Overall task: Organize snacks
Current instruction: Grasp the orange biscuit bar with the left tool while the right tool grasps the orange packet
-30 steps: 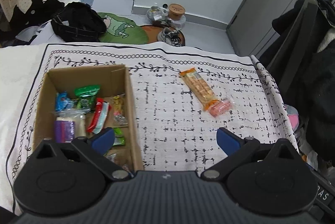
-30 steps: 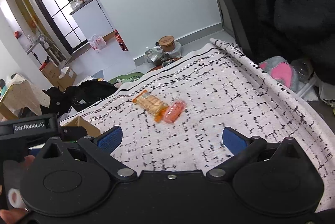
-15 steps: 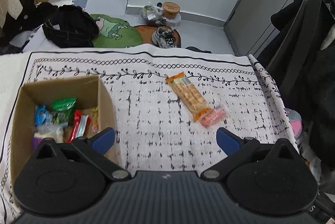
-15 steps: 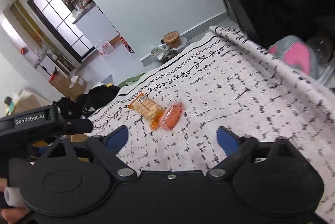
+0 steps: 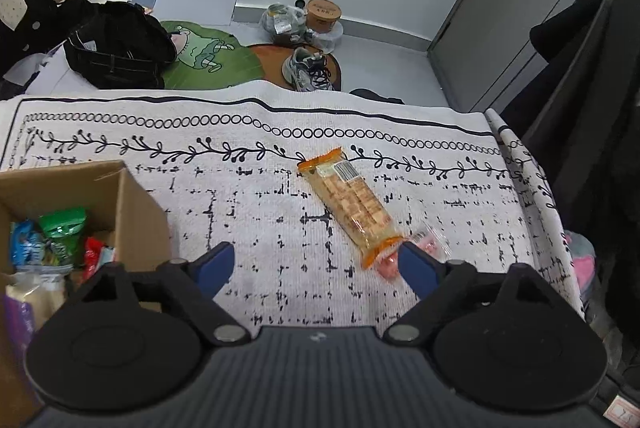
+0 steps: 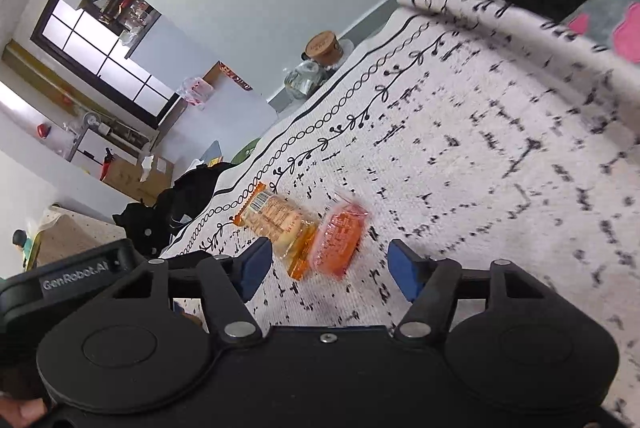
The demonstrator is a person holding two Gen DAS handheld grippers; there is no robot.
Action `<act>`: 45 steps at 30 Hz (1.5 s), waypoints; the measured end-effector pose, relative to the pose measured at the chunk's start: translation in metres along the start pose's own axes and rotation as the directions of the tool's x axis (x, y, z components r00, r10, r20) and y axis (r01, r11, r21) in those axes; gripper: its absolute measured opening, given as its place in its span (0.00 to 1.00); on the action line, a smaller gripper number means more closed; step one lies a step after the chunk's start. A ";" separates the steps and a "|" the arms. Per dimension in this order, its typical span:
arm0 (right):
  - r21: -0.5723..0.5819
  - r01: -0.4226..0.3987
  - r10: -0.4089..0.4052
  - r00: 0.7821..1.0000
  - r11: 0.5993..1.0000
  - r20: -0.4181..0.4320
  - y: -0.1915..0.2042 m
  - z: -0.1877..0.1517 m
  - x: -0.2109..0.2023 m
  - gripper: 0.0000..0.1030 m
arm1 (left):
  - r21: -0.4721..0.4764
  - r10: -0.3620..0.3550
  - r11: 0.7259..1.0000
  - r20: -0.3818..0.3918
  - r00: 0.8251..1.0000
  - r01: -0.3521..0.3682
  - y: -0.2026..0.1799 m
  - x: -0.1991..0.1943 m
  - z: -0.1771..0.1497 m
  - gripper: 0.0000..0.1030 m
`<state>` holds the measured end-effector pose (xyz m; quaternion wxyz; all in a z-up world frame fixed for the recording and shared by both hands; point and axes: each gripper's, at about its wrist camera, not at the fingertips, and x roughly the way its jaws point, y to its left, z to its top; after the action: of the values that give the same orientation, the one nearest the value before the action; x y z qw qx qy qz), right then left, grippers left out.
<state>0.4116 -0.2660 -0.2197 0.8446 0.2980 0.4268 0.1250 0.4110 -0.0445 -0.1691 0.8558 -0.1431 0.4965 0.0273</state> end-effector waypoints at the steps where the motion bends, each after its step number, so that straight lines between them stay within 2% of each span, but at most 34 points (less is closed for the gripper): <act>1: 0.001 0.000 0.000 1.000 1.000 -0.006 0.001 0.001 0.004 0.60 | -0.002 -0.001 1.000 -0.006 1.000 0.001 0.001 0.005 0.001 0.80; 5: 0.019 0.017 -0.017 0.999 1.000 -0.040 0.000 0.001 0.023 0.52 | -0.019 -0.006 1.000 -0.019 1.000 0.006 0.003 0.022 0.006 0.68; 8: 0.028 -0.003 0.004 0.999 1.000 -0.040 0.002 0.004 0.032 0.51 | -0.029 -0.011 1.000 -0.024 1.000 0.010 0.002 0.033 0.010 0.66; 9: 0.031 -0.005 0.006 0.999 1.000 -0.043 0.002 0.004 0.035 0.47 | -0.028 -0.013 1.000 -0.023 1.000 0.012 0.002 0.036 0.012 0.66; 11: 0.029 0.007 -0.006 0.999 1.000 -0.050 0.002 0.004 0.040 0.29 | -0.029 -0.015 0.999 -0.019 1.000 0.014 -0.001 0.042 0.016 0.66; 13: 0.039 0.014 -0.011 0.998 0.999 -0.059 0.001 0.005 0.042 0.22 | -0.040 -0.022 0.999 -0.019 1.000 0.021 -0.001 0.048 0.018 0.66; 26: 0.025 0.045 -0.044 0.998 0.999 -0.048 -0.008 0.014 0.017 0.20 | -0.031 -0.007 0.999 -0.040 0.999 0.006 -0.022 0.084 0.020 0.67; 31: 0.022 0.054 -0.053 0.998 0.998 -0.042 -0.007 0.014 0.015 0.20 | -0.060 0.043 0.997 -0.054 0.998 -0.046 -0.026 0.094 0.024 0.67; 33: 0.013 0.059 -0.058 0.997 0.998 -0.043 -0.006 0.015 0.014 0.20 | -0.043 0.067 0.997 -0.053 0.996 -0.069 -0.031 0.096 0.024 0.66; 34: 0.009 0.061 -0.060 0.997 0.998 -0.043 -0.005 0.015 0.014 0.20 | -0.037 0.075 0.996 -0.051 0.996 -0.077 -0.032 0.096 0.023 0.64; 35: 0.006 0.061 -0.061 0.997 0.998 -0.043 -0.005 0.014 0.012 0.20 | -0.036 0.095 0.995 -0.044 0.995 -0.096 -0.032 0.095 0.022 0.52; 36: 0.002 0.061 -0.061 0.997 0.998 -0.043 -0.004 0.014 0.012 0.20 | -0.032 0.116 0.993 -0.041 0.992 -0.117 -0.032 0.094 0.021 0.44; 37: -0.002 0.063 -0.063 0.997 0.998 -0.042 -0.003 0.014 0.011 0.20 | -0.032 0.124 0.992 -0.044 0.991 -0.125 -0.032 0.094 0.019 0.30; 38: -0.007 0.064 -0.064 0.997 0.998 -0.041 -0.002 0.013 0.010 0.20 | -0.036 0.121 0.992 -0.049 0.991 -0.123 -0.031 0.092 0.018 0.25; 45: -0.022 0.055 -0.056 0.998 0.998 -0.026 0.004 0.008 -0.005 0.20 | -0.026 0.085 0.996 -0.037 0.996 -0.086 -0.025 0.069 0.011 0.09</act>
<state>0.4156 -0.2688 -0.2105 0.8453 0.2752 0.4446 0.1100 0.4593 -0.0717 -0.2176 0.8426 -0.1341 0.5170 0.0680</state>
